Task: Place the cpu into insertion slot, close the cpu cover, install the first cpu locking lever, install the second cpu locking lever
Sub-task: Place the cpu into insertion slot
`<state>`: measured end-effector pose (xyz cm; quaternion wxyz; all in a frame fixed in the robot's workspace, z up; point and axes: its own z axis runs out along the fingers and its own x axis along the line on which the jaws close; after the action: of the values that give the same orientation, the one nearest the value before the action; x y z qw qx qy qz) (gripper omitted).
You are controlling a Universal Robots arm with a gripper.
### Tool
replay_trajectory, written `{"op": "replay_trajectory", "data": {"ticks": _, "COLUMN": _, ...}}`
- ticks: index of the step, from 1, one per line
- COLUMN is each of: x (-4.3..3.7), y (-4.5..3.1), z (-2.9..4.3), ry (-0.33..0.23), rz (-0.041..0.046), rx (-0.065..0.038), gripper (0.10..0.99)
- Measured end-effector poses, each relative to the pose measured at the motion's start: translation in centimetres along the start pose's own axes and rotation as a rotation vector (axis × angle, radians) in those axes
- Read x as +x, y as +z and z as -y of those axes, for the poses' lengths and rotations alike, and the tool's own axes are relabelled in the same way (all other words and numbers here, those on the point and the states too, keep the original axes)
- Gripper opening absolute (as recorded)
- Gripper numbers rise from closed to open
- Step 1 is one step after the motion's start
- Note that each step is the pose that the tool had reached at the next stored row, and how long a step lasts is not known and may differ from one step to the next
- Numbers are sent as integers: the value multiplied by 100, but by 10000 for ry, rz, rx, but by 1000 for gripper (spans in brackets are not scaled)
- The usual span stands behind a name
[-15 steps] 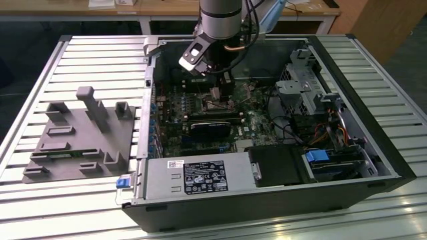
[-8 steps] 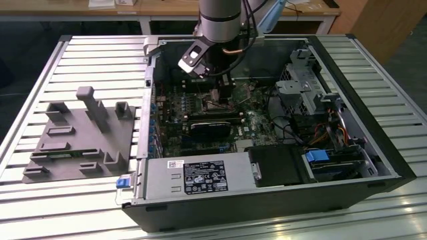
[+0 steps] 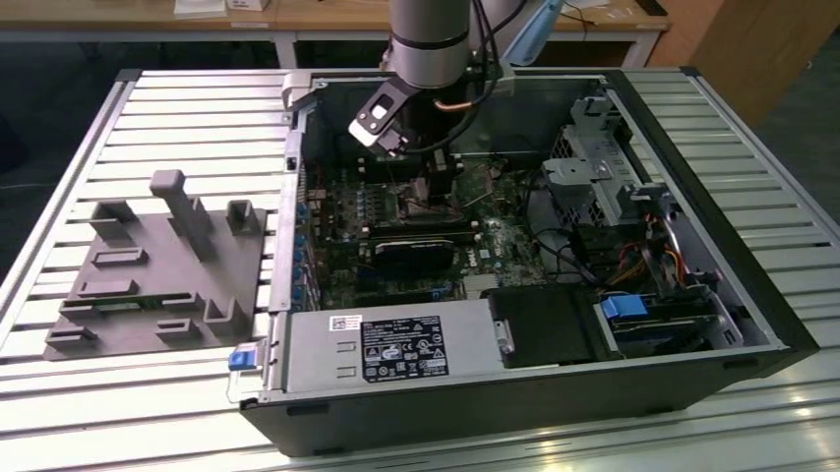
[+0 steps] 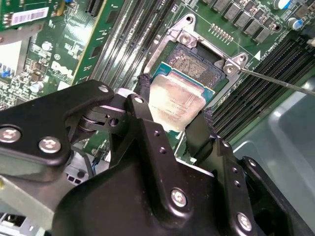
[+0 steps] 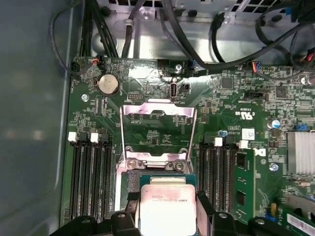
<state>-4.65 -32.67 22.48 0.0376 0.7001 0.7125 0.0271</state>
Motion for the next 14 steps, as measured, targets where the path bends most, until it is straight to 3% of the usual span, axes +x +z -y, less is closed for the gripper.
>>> {"op": "replay_trajectory", "data": {"ticks": 14, "x": 64, "y": 131, "z": 43, "ry": 6, "rz": 0, "rx": 0, "gripper": 537}}
